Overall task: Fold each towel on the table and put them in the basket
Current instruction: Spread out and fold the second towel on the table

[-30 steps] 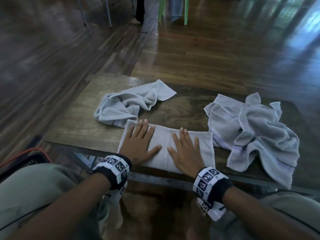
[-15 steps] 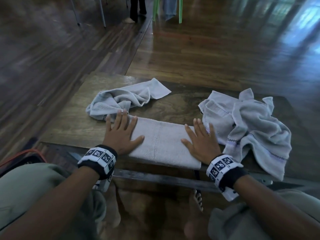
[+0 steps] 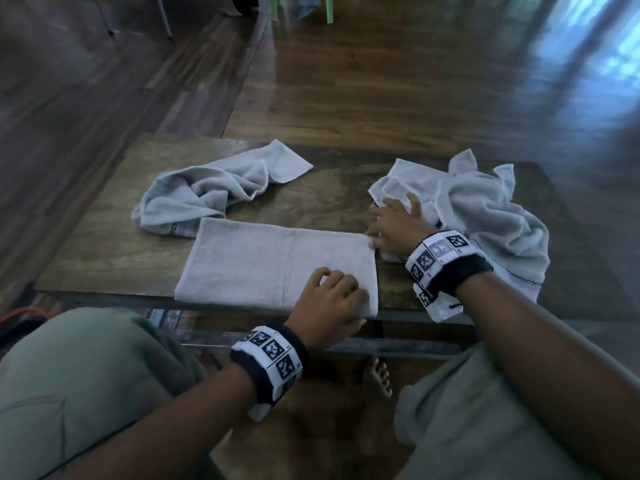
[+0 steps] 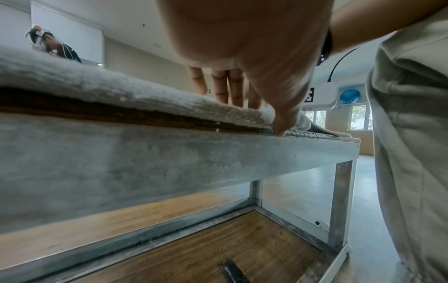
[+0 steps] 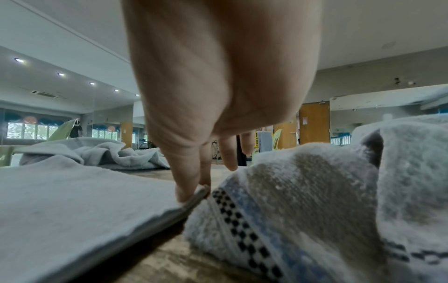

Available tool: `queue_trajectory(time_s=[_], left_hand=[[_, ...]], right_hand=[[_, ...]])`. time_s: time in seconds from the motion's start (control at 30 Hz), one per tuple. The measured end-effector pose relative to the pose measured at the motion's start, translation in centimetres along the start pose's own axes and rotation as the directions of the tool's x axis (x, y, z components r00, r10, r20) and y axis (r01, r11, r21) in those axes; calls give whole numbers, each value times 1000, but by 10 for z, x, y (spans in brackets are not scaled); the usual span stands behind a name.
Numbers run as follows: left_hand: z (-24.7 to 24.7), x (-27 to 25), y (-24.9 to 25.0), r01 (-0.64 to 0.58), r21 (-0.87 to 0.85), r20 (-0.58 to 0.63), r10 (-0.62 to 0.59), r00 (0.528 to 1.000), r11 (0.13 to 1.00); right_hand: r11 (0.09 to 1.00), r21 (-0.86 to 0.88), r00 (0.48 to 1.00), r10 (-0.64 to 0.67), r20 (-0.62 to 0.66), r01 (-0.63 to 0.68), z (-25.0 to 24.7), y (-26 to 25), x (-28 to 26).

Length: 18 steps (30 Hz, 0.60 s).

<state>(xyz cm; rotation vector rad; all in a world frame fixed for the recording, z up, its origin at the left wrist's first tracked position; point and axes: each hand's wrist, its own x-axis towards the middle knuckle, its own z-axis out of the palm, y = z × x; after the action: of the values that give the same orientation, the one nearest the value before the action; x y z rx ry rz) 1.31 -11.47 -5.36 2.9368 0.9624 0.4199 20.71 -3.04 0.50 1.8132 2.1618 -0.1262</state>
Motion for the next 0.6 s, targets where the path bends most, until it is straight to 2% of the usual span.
queue_trajectory(time_s=[0.33, 0.6], left_hand=[[13, 10, 8, -23, -23, -140, 20, 990, 999], [7, 9, 13, -12, -48, -159, 4, 987, 999]], right_hand=[[996, 91, 998, -8, -66, 14, 3, 7, 4], [994, 102, 997, 40, -66, -33, -4, 3, 2]])
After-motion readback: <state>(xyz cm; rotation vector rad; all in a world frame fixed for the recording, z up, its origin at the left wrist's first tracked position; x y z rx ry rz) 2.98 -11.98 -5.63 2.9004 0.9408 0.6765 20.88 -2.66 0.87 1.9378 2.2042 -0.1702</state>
